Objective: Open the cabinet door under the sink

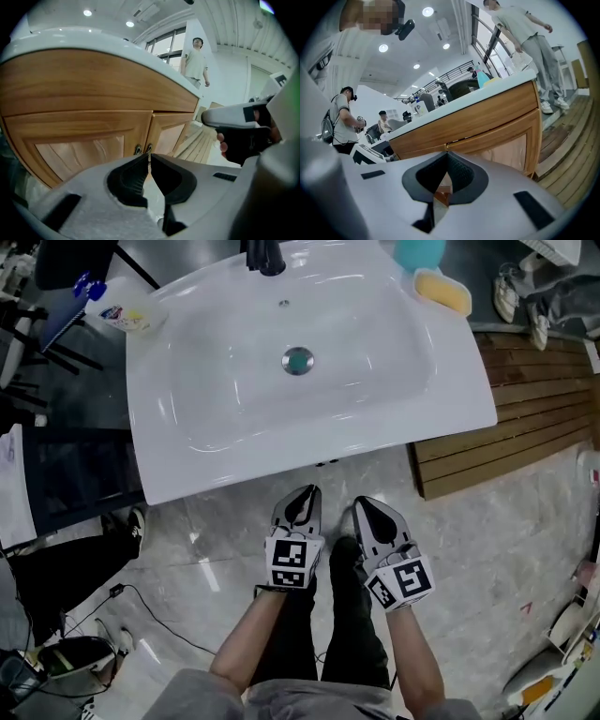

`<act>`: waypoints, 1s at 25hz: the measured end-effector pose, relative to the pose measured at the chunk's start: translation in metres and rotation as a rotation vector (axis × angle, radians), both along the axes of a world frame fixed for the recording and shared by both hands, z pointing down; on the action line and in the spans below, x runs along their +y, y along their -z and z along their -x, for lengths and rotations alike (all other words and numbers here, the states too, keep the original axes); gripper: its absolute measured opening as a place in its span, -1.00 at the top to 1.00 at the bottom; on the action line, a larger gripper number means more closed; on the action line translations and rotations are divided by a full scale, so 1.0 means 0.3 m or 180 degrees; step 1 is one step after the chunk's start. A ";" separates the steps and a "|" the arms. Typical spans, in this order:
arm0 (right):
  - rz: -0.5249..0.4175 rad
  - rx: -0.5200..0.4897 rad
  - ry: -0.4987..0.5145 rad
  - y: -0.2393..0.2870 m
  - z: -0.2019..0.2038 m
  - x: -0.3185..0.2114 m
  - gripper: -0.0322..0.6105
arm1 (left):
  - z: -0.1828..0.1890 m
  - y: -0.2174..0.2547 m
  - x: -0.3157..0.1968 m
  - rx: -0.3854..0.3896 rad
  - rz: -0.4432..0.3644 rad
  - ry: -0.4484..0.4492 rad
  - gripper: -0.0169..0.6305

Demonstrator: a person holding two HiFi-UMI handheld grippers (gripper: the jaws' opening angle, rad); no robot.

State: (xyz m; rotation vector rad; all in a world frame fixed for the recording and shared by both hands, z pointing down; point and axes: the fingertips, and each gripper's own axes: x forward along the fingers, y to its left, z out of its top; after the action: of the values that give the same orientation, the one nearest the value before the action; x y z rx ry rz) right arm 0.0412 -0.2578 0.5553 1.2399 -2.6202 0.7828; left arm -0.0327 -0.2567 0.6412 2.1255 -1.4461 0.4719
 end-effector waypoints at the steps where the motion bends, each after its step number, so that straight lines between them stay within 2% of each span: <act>1: 0.0013 -0.0007 0.0011 -0.019 -0.002 -0.001 0.87 | 0.003 -0.029 -0.011 -0.0011 0.0010 0.0043 0.93; 4: 0.0030 -0.0023 0.0046 -0.066 -0.012 -0.007 0.87 | 0.001 -0.093 -0.042 -0.0025 0.0027 0.0134 0.91; 7: 0.0040 -0.0049 0.0052 -0.102 -0.023 -0.014 0.87 | -0.007 -0.142 -0.056 -0.0042 0.0042 0.0187 0.76; 14: 0.0031 -0.0109 0.0079 -0.170 -0.036 -0.038 0.87 | -0.008 -0.231 -0.087 -0.0109 0.0016 0.0330 0.64; 20: 0.0025 -0.0103 0.0096 -0.222 -0.063 -0.059 0.87 | -0.019 -0.276 -0.128 -0.0211 -0.0089 0.0458 0.58; 25: 0.0046 -0.0098 0.0074 -0.256 -0.094 -0.075 0.87 | -0.032 -0.310 -0.146 -0.0261 -0.0079 0.0581 0.56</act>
State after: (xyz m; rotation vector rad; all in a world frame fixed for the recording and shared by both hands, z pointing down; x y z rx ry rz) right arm 0.0694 -0.2804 0.6322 1.2009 -2.6435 0.8219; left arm -0.0231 -0.3007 0.7341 1.9896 -1.6821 0.4785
